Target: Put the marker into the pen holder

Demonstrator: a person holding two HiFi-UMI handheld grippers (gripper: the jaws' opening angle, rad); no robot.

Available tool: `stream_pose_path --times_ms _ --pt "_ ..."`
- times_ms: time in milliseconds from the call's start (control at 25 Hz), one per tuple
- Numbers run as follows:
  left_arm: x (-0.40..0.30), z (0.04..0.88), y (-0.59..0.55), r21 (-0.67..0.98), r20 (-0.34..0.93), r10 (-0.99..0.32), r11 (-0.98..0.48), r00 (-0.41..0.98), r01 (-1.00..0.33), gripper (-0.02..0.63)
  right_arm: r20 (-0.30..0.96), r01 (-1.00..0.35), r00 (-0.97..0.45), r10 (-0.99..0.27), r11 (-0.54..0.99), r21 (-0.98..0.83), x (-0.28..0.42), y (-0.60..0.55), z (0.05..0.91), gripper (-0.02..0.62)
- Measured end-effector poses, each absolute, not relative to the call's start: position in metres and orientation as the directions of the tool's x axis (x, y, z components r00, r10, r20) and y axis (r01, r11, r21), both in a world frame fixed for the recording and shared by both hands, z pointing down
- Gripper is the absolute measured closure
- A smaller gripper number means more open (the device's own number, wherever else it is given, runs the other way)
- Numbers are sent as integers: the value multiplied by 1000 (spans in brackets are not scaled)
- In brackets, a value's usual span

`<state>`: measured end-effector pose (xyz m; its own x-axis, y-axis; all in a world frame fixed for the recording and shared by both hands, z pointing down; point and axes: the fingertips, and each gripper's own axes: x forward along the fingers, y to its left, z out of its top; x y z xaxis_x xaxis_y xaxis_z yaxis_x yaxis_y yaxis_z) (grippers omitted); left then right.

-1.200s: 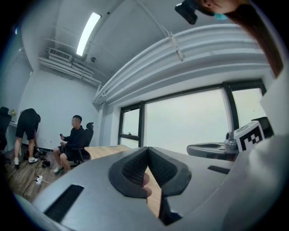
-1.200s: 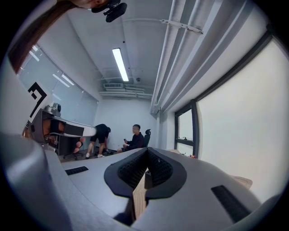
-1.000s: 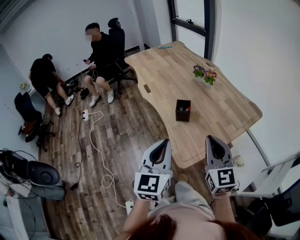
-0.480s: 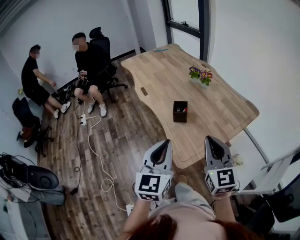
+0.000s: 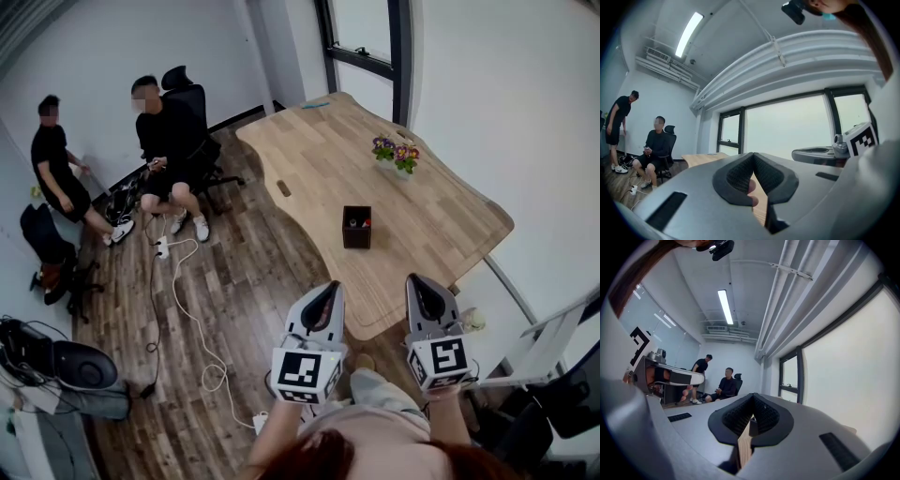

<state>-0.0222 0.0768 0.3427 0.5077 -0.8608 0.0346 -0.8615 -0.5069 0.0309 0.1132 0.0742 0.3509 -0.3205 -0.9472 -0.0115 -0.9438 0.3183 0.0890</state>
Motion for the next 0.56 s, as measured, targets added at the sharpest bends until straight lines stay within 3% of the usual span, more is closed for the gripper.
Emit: stream_pose_path --times_ms 560 --pt "-24 340 77 81 14 -844 -533 535 -842 604 3 -947 -305 -952 304 101 108 78 352 595"
